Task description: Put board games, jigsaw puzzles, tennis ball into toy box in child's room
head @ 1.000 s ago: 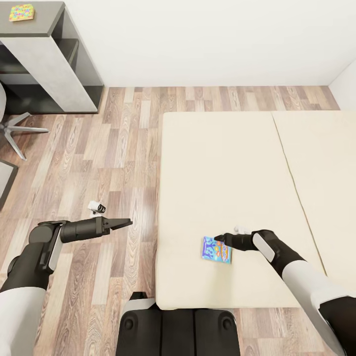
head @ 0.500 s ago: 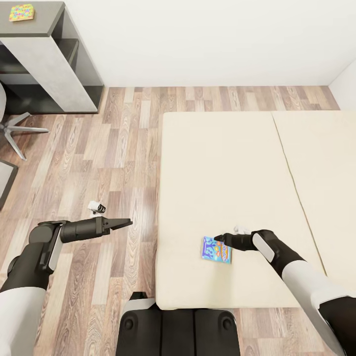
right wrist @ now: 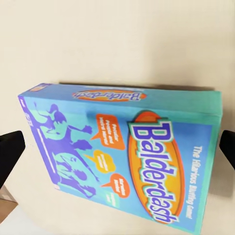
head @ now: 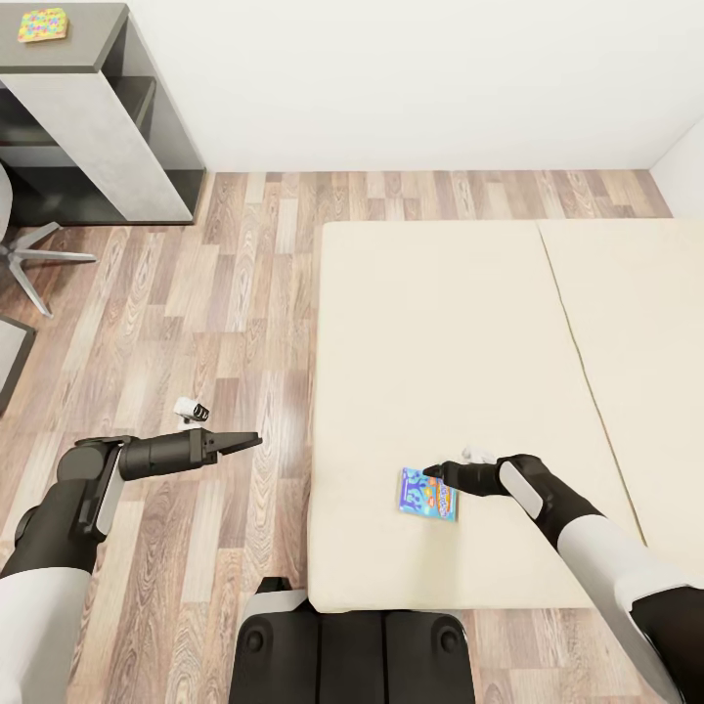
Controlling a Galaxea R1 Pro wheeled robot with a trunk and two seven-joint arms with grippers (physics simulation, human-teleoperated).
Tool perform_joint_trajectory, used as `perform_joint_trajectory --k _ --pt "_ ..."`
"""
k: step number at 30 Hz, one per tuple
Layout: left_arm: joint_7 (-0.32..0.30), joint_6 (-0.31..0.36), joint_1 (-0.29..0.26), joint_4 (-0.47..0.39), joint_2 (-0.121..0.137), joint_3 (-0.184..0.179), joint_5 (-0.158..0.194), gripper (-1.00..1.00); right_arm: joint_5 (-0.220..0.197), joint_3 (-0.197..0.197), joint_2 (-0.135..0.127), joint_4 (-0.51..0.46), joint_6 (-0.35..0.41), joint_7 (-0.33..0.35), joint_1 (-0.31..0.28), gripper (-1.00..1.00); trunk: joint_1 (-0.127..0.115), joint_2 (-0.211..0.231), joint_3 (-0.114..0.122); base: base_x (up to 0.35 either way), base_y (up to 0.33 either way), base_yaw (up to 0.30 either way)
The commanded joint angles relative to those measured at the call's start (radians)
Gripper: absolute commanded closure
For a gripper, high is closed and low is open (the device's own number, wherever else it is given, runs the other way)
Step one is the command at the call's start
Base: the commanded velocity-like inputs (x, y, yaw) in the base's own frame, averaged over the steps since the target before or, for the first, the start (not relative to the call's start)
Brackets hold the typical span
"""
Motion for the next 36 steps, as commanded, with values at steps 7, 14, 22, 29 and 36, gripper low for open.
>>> perform_joint_trajectory --k 7,14,22,29,36 --pt "-0.004 0.010 0.000 0.000 0.000 -0.001 -0.001 -1.00 0.001 0.004 -0.001 -0.001 0.002 0.003 0.000 -1.00 0.001 -0.002 -0.001 0.000 0.000 0.008" --pt "-0.004 0.009 0.000 0.001 0.000 -0.001 -0.002 -1.00 0.001 0.004 -0.001 -0.001 0.002 0.003 0.001 -1.00 0.001 -0.002 -0.001 0.000 0.000 0.068" --pt "-0.004 0.009 0.000 0.002 0.001 0.000 -0.002 -1.00 0.001 0.004 -0.001 0.000 0.001 0.002 0.001 -1.00 0.001 -0.002 -0.001 0.000 0.000 0.016" --pt "-0.004 0.009 0.000 0.003 0.002 0.000 -0.002 -1.00 0.001 0.004 -0.001 0.000 0.002 0.002 0.001 -1.00 0.001 -0.002 -0.001 0.000 0.000 0.002" --pt "-0.004 0.009 0.000 0.003 0.002 0.000 -0.003 -1.00 0.001 0.004 -0.001 0.000 0.001 0.002 0.001 -1.00 0.001 -0.002 -0.001 0.000 0.035 0.000"
